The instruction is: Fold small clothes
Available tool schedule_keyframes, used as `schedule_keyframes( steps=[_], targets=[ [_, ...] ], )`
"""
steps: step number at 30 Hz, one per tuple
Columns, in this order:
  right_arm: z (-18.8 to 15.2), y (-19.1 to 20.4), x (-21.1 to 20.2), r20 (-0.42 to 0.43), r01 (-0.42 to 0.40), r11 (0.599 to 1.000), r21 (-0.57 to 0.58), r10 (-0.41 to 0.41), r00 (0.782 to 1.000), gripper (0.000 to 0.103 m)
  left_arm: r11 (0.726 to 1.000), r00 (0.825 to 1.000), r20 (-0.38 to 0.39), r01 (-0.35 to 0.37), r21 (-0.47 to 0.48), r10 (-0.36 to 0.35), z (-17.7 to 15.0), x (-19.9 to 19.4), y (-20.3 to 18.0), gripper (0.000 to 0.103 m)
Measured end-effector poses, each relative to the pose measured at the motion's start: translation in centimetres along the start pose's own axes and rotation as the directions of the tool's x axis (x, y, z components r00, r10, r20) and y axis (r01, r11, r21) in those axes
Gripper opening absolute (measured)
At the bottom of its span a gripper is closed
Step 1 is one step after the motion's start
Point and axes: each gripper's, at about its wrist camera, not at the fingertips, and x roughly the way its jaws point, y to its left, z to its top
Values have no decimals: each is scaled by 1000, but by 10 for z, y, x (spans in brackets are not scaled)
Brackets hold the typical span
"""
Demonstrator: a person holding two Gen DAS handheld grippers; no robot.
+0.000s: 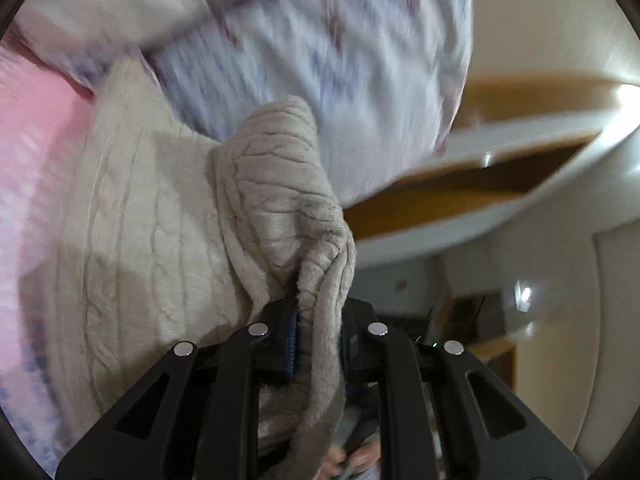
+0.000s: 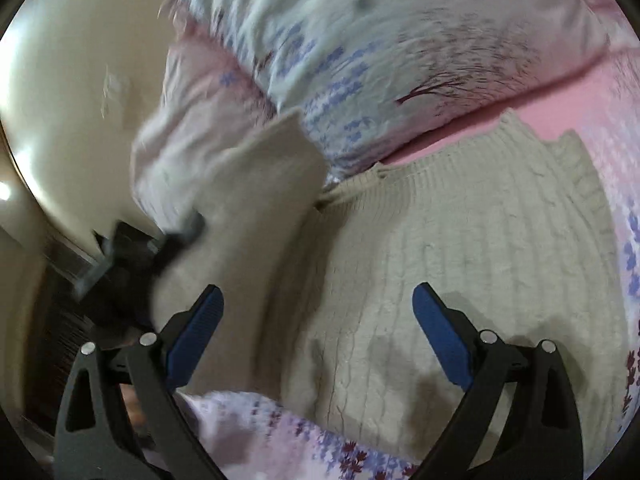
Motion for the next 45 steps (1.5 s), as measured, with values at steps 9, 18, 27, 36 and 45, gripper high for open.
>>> schedule_keyframes(
  steps=[9,18,27,36,45],
  targets=[
    [10,-11,-6,-15,-60,994,96,62,998,100,990,986,-111,117,-72,-125,-5,5,9,57],
    [15,-16,10,-84,152,982,111,-143,986,71,968,972,94,-224,116,214,-5,-84,2,84],
    [-5,9,20,-118,261,964,-46,-264,957,28,817,864,121,-503,283,490,-22,-74,13,83],
    [21,56,-10,125,356,902,-245,-335,934,18,801,850,135,-525,287,509,-25,-69,15,84],
    [32,-11,-37,125,560,821,-114,-547,828,17,804,851,89,-520,289,518,-23,-65,22,84]
  ],
)
